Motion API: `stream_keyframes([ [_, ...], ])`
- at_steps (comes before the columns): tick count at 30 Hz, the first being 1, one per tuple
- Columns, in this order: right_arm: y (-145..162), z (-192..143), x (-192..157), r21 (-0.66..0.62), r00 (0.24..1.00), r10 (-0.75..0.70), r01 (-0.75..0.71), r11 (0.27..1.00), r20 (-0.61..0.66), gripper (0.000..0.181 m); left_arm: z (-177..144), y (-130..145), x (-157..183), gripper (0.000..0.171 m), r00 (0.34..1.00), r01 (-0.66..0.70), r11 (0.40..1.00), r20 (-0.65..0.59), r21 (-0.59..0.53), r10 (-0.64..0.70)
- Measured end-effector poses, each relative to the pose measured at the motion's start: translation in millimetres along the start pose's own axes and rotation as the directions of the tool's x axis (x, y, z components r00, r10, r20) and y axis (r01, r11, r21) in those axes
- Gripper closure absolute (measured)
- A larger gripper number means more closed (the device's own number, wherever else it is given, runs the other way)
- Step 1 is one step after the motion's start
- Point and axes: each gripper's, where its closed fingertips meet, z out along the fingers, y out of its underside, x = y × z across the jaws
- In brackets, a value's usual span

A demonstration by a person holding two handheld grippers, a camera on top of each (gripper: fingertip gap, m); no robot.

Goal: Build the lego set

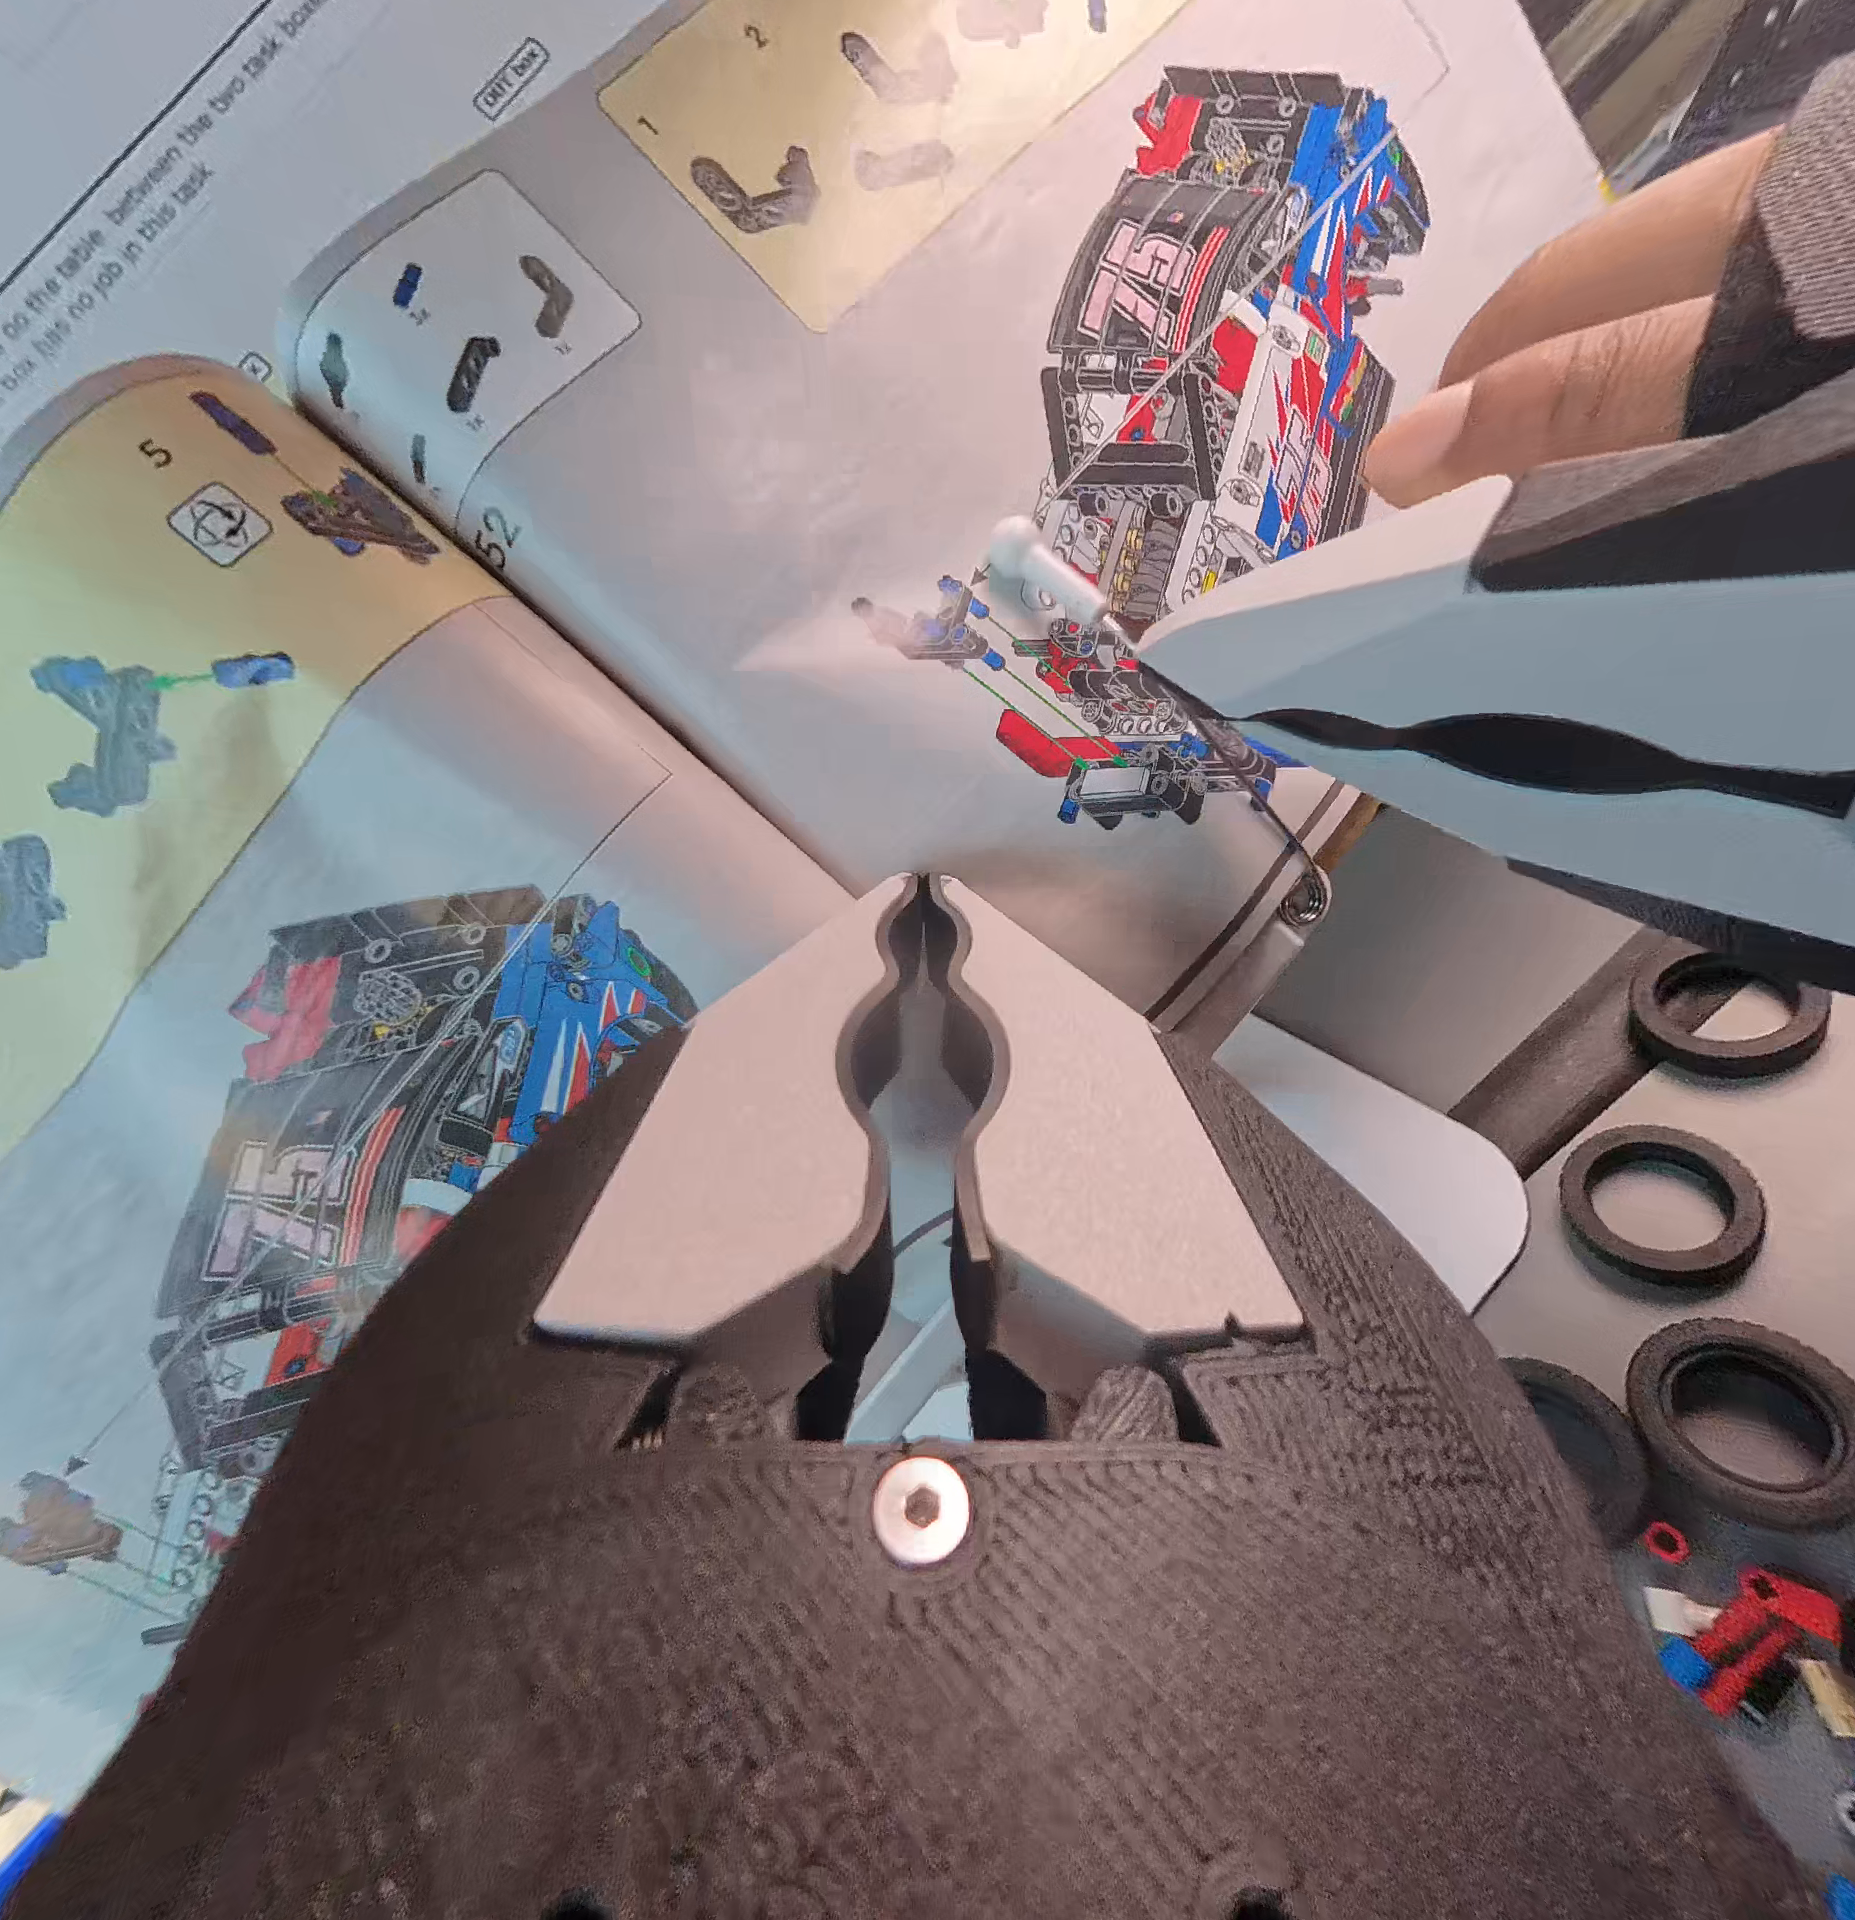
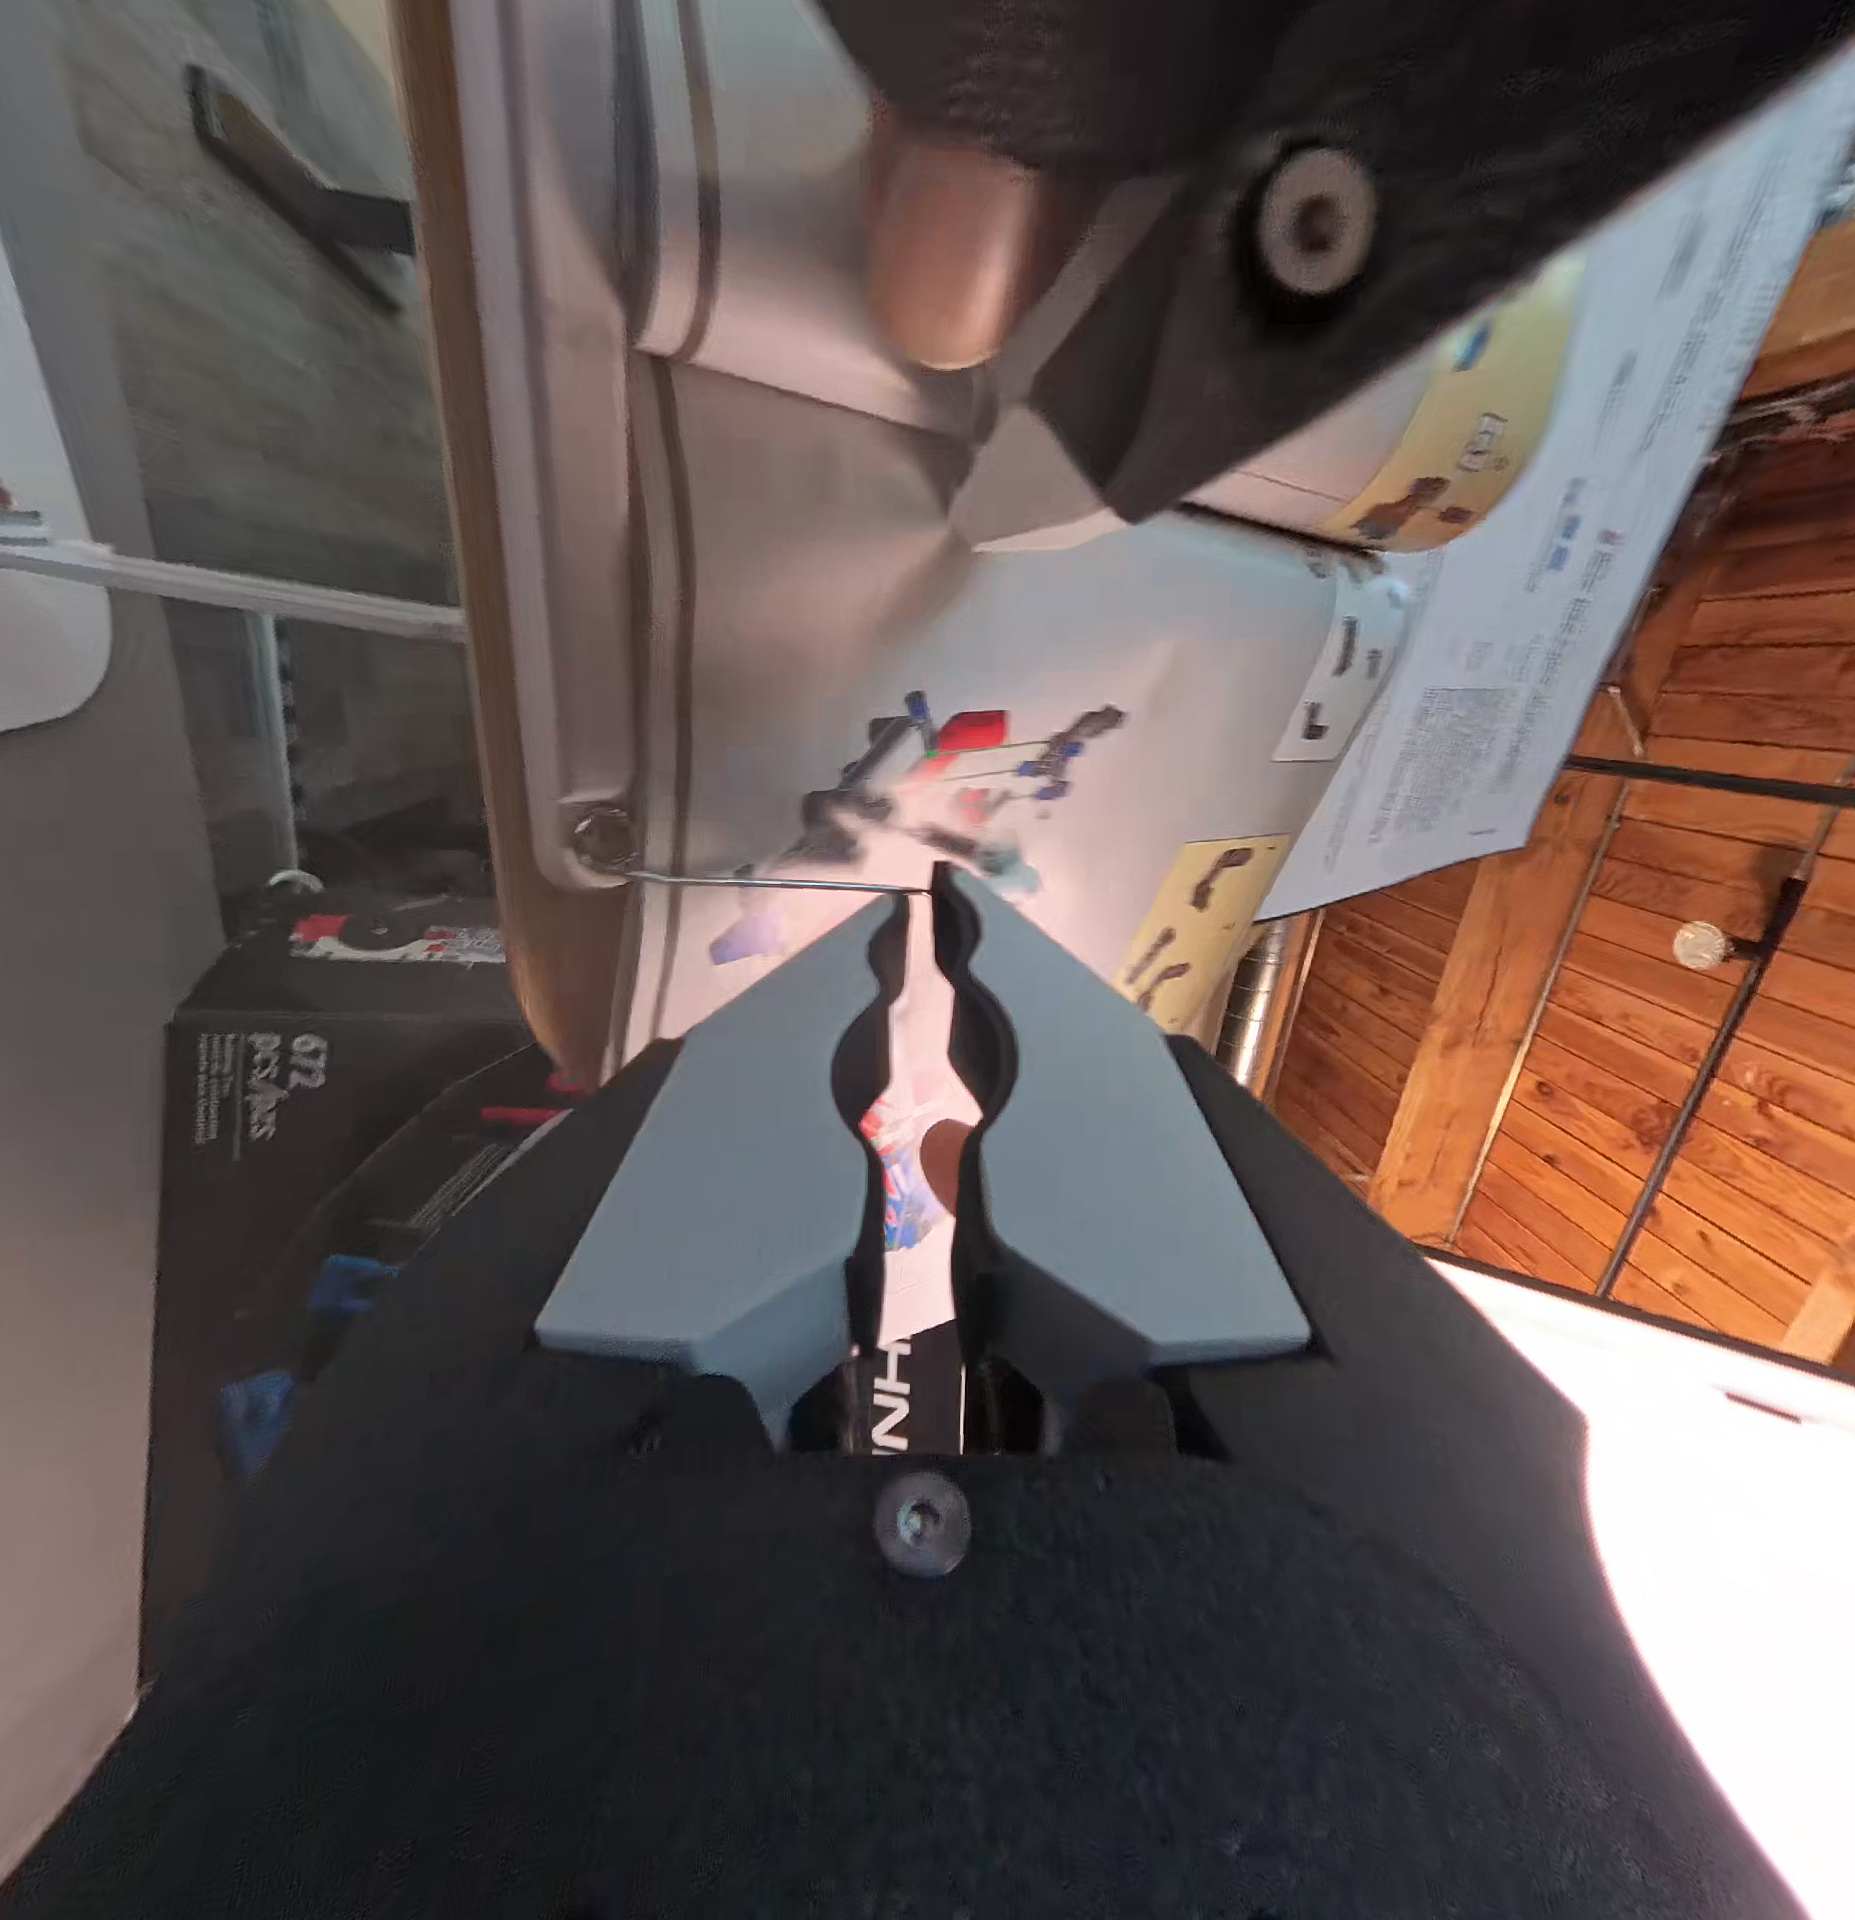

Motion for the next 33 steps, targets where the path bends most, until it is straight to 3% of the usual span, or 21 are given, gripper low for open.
stream_keyframes([
  [3, -39, -15, 31, 0.187, 0.979, 0.198, -0.187, 0.964, -0.044, 0.181, 0, -1, 0, 0.171, 0.999, 0.031, 0.999, -0.010, 0.024, -0.030],
  [4, -44, -15, 33, 0.163, 0.960, 0.278, -0.275, 0.948, 0.002, 0.181, 1, -1, 0, 0.171, 1.000, 0.011, 1.000, 0.009, 0.027, -0.011],
  [5, -41, -13, 38, 0.120, 0.914, 0.404, -0.405, 0.906, 0.030, 0.170, 1, -1, 0, 0.171, 1.000, -0.001, 1.000, 0.022, 0.031, 0.000],
  [6, -34, -13, 43, 0.091, 0.829, 0.557, -0.559, 0.824, 0.053, 0.162, 0, 0, 0, 0.171, 1.000, -0.004, 0.999, 0.028, 0.035, 0.003],
  [8, -10, -11, 43, 0.011, 0.564, 0.820, -0.824, 0.566, 0.097, 0.152, 0, 0, -1, 0.171, 1.000, 0.011, 0.999, 0.025, 0.041, -0.012],
  [10, 10, -2, 19, -0.129, 0.285, 0.948, -0.944, 0.303, 0.144, 0.139, 0, -1, -1, 0.171, 0.999, 0.026, 0.999, 0.024, 0.040, -0.027],
  [11, 12, 2, 5, -0.188, 0.174, 0.969, -0.960, 0.207, 0.175, 0.140, 0, -1, -1, 0.171, 0.999, 0.025, 0.999, 0.028, 0.040, -0.026],
  [12, 9, 6, -2, -0.210, 0.097, 0.973, -0.967, 0.142, 0.211, 0.153, 1, 0, -1, 0.171, 0.999, 0.029, 0.999, 0.030, 0.042, -0.030],
  [13, -1, 7, -4, -0.201, 0.067, 0.961, -0.972, 0.124, 0.270, 0.174, 0, 0, -2, 0.171, 0.999, 0.037, 0.998, 0.029, 0.046, -0.038],
  [14, -5, 7, -2, -0.174, 0.105, 0.955, -0.972, 0.157, 0.276, 0.180, 0, 0, -3, 0.171, 0.999, 0.043, 0.998, 0.028, 0.050, -0.045],
  [16, -15, 5, 1, -0.073, 0.331, 0.899, -0.928, 0.365, 0.287, 0.180, -2, 1, -3, 0.171, 0.998, 0.053, 0.997, 0.015, 0.064, -0.054],
  [18, -35, -1, 1, 0.031, 0.485, 0.811, -0.863, 0.504, 0.326, 0.181, -4, 1, -3, 0.171, 0.997, 0.075, 0.994, 0.004, 0.078, -0.076],
  [20, -45, -2, -2, 0.075, 0.608, 0.732, -0.783, 0.618, 0.308, 0.181, -6, 3, -5, 0.171, 0.993, 0.119, 0.990, 0.000, 0.081, -0.119],
  [21, -45, -2, -2, 0.080, 0.624, 0.722, -0.770, 0.633, 0.298, 0.181, -6, 3, -5, 0.171, 0.990, 0.139, 0.986, -0.010, 0.086, -0.139],
  [24, -43, -3, -2, 0.052, 0.566, 0.761, -0.812, 0.582, 0.316, 0.181, -8, 3, -4, 0.171, 0.988, 0.152, 0.983, -0.042, 0.108, -0.148],
  [27, -40, -14, 2, 0.061, 0.504, 0.797, -0.855, 0.515, 0.332, 0.164, -20, -3, -7, 0.171, 0.942, 0.324, 0.936, -0.145, 0.138, -0.304],
  [30, -18, -27, 5, 0.034, 0.299, 0.893, -0.951, 0.306, 0.337, 0.160, -50, -4, -25, 0.162, 0.899, 0.427, 0.881, -0.203, 0.205, -0.388],
  [33, 15, -33, -15, -0.071, 0.055, 0.946, -0.994, 0.082, 0.320, 0.158, -70, 29, -46, 0.160, 0.884, 0.464, 0.867, -0.155, 0.180, -0.441],
])
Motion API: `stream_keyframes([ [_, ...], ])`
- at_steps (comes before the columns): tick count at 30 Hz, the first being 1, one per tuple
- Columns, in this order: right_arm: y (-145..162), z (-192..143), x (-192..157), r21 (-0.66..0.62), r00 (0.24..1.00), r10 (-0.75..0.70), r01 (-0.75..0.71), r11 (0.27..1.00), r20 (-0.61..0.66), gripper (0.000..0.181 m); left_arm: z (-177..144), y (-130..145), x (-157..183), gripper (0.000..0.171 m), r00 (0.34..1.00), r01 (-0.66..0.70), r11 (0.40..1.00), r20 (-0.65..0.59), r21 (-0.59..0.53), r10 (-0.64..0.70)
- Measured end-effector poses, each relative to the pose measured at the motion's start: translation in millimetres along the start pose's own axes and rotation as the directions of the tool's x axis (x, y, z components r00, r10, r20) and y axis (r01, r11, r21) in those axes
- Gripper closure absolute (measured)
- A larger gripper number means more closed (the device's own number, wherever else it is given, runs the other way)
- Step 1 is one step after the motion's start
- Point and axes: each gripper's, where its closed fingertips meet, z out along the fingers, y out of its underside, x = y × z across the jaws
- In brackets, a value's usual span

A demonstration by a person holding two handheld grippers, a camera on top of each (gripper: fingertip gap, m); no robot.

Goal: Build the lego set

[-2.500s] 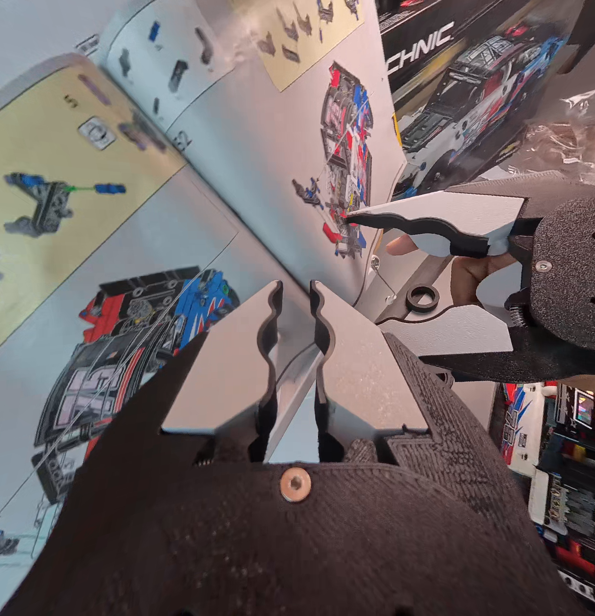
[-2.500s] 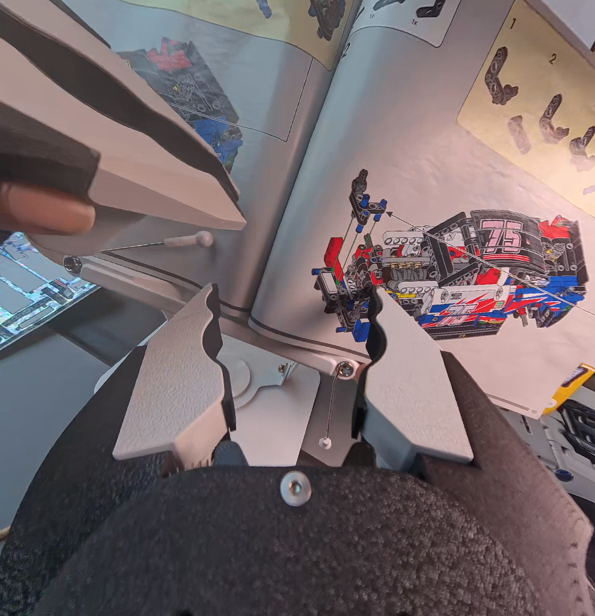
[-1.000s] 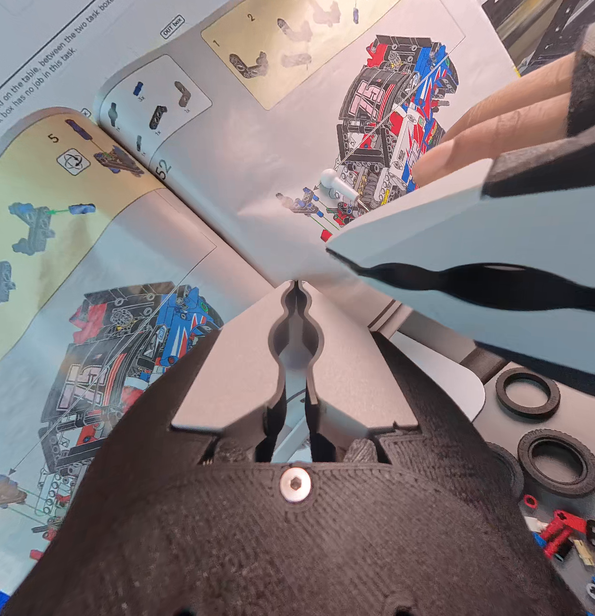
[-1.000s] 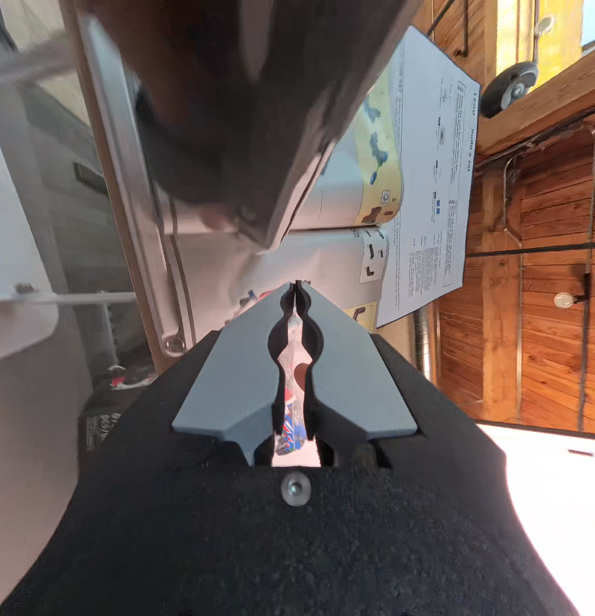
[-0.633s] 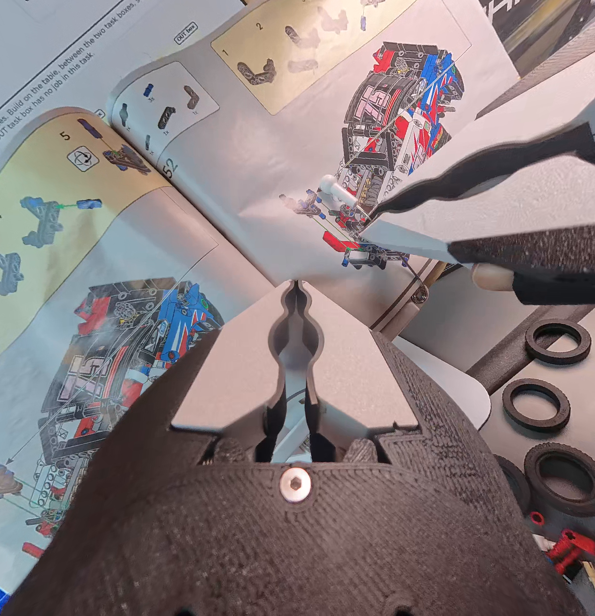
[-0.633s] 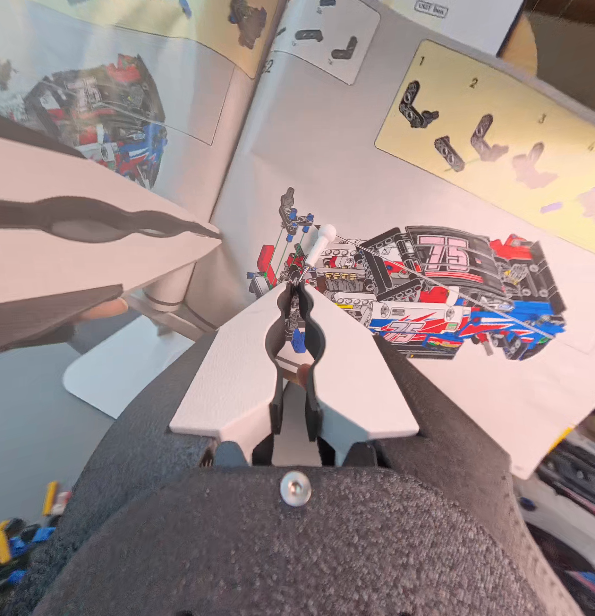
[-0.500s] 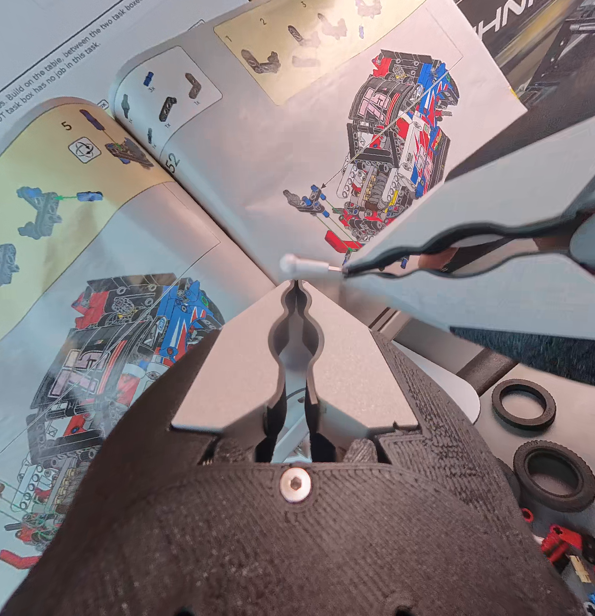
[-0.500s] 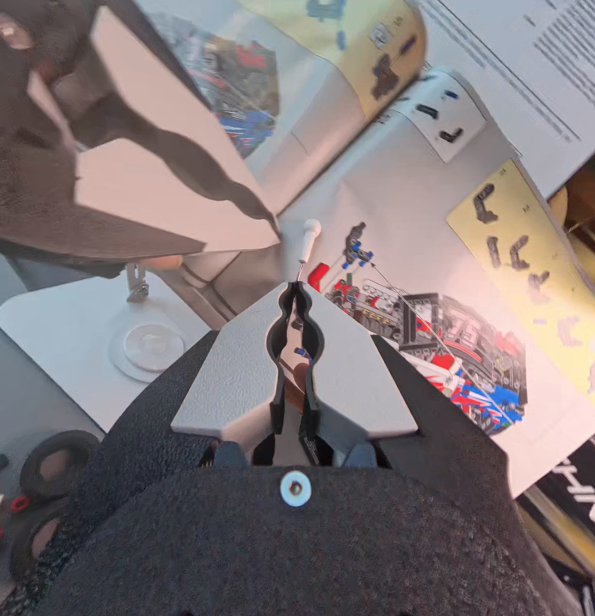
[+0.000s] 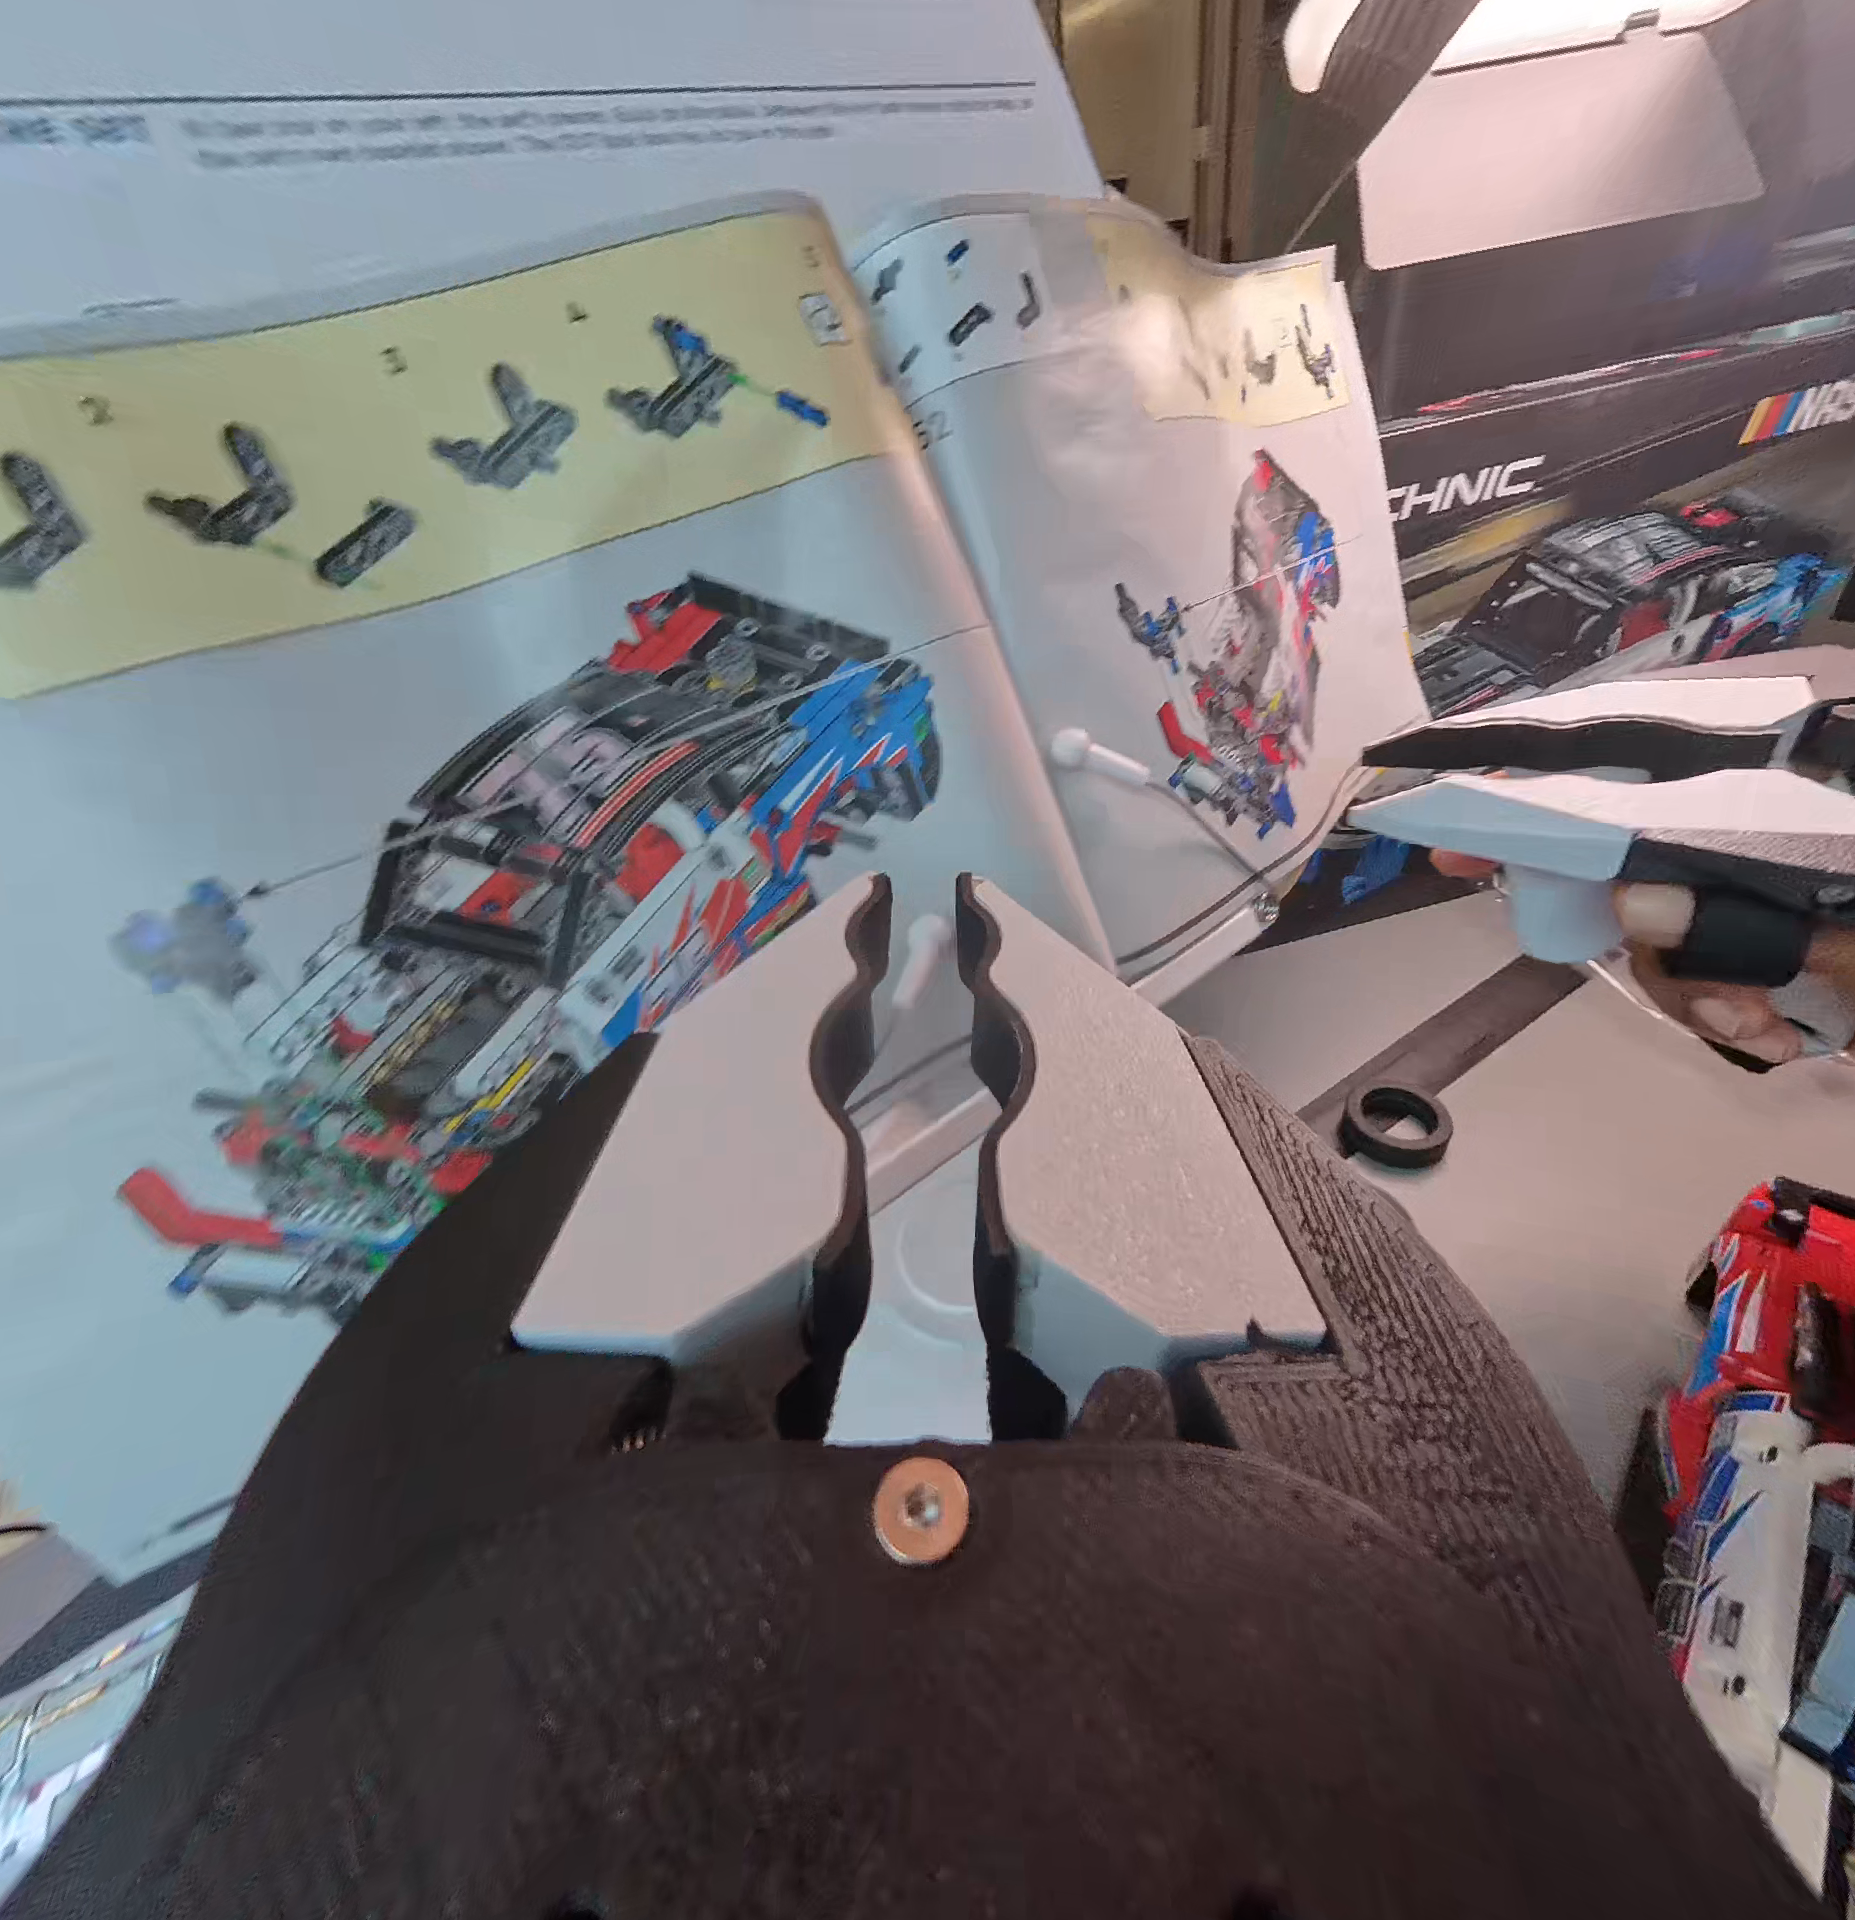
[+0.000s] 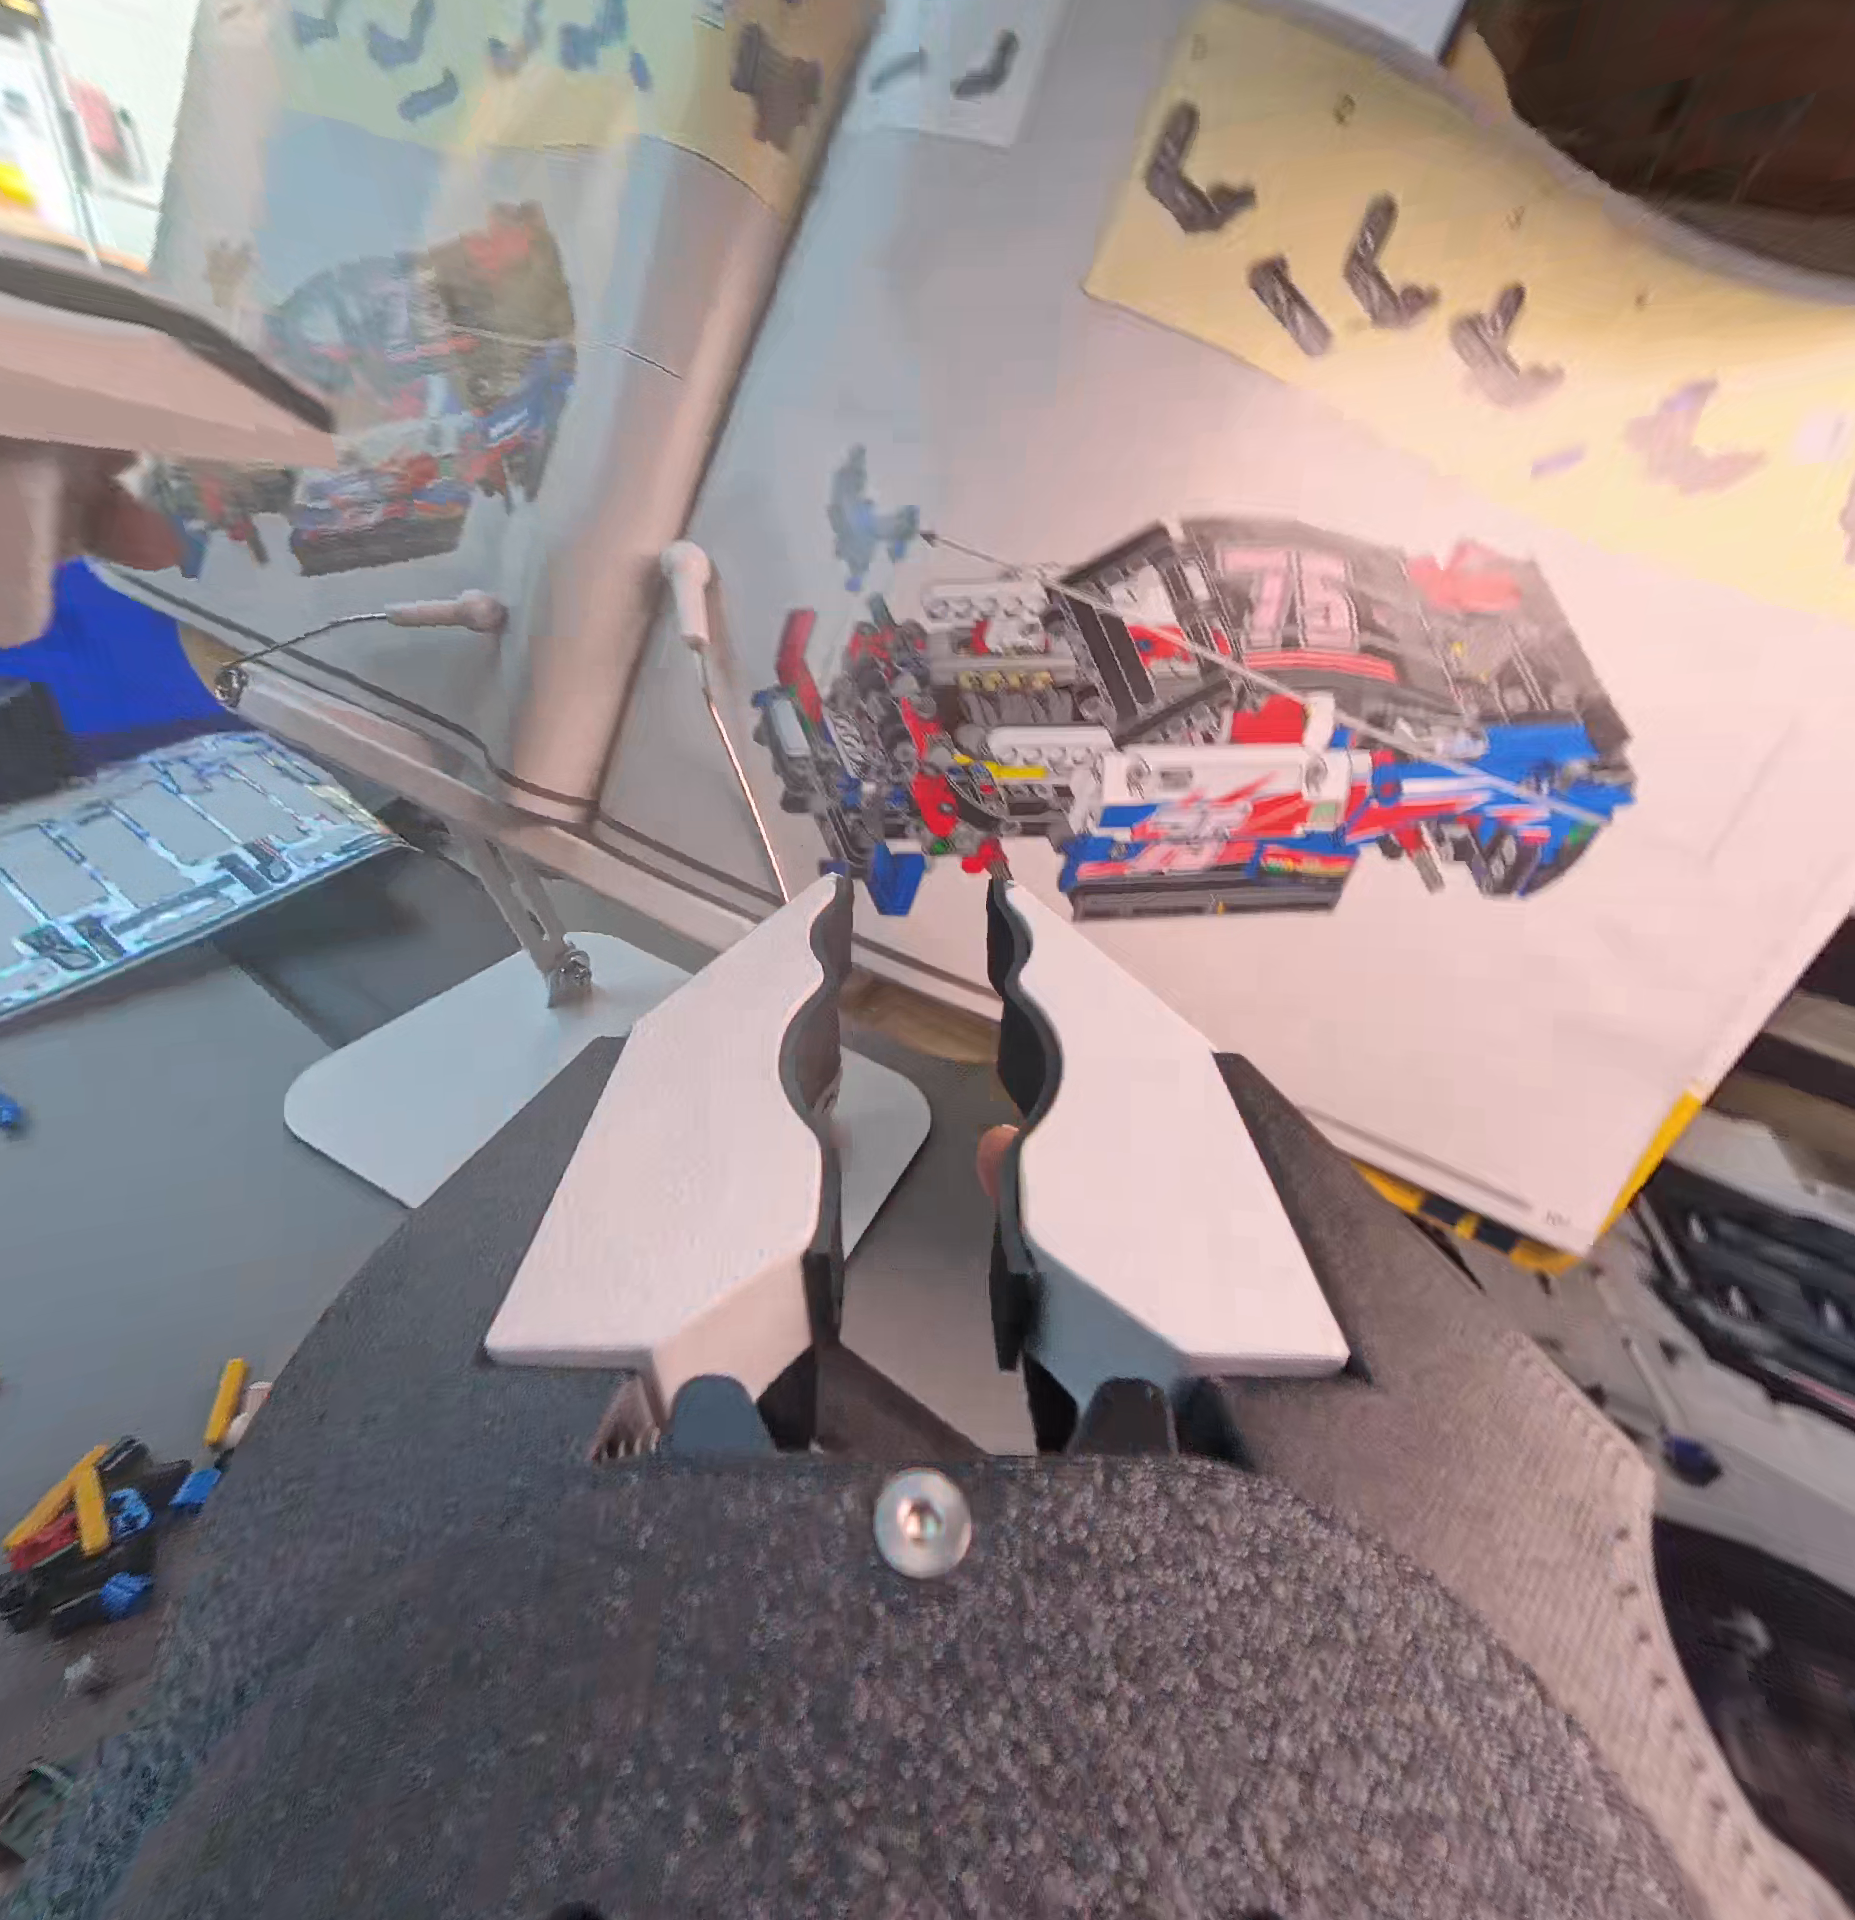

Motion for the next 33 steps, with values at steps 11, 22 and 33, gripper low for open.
stream_keyframes([
  [11, 42, 13, 19, -0.109, 0.977, 0.192, -0.201, 0.973, -0.088, 0.140, -25, 71, -81, 0.171, 0.984, 0.098, 0.993, 0.155, -0.068, -0.086],
  [22, -14, -53, -30, 0.002, 0.969, 0.233, -0.234, 0.972, 0.078, 0.138, -43, 64, -86, 0.166, 0.985, 0.091, 0.996, 0.150, -0.007, -0.089],
  [33, 13, -222, -141, -0.031, 0.915, 0.324, -0.326, 0.945, 0.242, 0.166, -73, -52, -156, 0.171, 0.948, -0.019, 0.983, 0.315, 0.185, -0.041],
])
